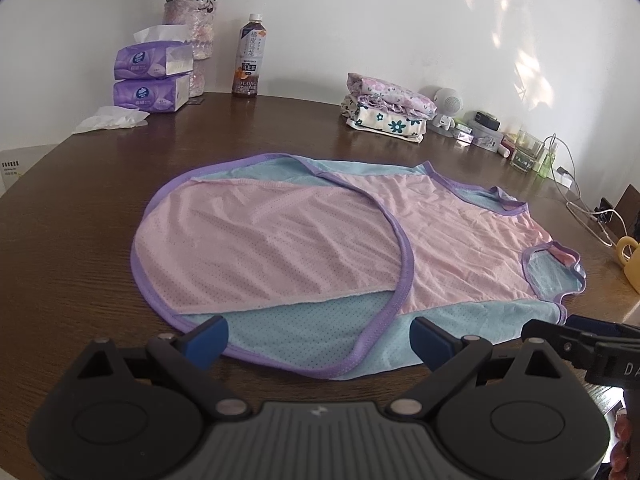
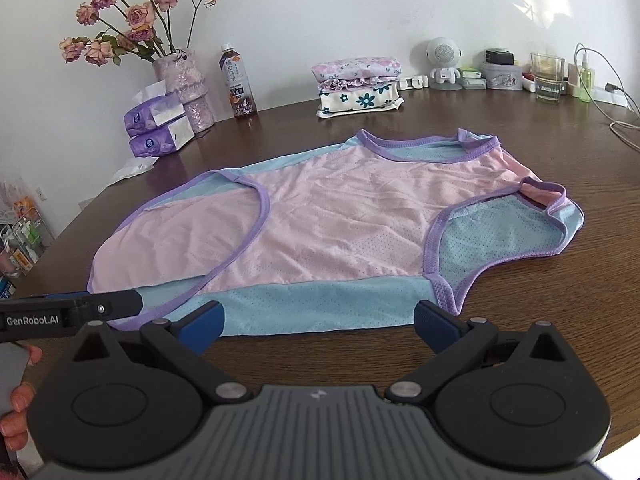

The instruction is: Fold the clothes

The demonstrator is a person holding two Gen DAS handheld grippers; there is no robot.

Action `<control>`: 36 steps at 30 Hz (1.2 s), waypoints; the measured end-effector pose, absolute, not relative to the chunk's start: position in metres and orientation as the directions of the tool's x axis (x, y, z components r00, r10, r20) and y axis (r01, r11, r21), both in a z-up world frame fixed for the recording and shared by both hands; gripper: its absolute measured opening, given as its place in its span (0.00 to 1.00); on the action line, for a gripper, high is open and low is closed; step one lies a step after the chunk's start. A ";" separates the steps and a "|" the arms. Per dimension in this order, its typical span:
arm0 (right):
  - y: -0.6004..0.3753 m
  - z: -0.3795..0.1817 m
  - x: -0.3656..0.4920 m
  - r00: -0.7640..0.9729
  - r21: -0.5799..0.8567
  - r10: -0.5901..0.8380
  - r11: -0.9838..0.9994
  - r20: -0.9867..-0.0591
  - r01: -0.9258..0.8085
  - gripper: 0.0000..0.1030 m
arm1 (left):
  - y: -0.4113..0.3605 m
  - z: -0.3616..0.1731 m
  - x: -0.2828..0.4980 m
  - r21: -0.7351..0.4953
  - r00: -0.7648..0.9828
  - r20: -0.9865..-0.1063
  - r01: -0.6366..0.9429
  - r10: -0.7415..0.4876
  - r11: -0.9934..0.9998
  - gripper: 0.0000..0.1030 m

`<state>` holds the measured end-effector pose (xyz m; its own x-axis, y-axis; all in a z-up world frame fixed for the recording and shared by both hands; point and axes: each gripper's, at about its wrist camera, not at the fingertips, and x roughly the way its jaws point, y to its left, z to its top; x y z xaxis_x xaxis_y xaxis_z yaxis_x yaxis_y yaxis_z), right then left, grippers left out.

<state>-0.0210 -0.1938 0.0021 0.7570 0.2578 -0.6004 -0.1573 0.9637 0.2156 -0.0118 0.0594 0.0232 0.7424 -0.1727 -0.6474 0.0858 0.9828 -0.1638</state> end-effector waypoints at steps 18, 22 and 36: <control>-0.196 0.007 -0.033 0.790 0.096 0.224 0.974 -0.571 -0.206 1.00 | 0.057 0.036 -0.017 -0.042 0.797 -0.566 0.226 -0.210 0.973 0.95; -0.196 0.005 -0.031 0.773 0.102 0.237 0.970 -0.589 -0.220 1.00 | 0.062 0.036 -0.014 -0.059 0.796 -0.567 0.218 -0.212 0.974 0.95; -0.208 0.015 -0.038 0.764 0.100 0.232 0.971 -0.602 -0.216 1.00 | 0.071 0.046 -0.004 -0.160 0.744 -0.613 0.214 -0.267 0.964 0.95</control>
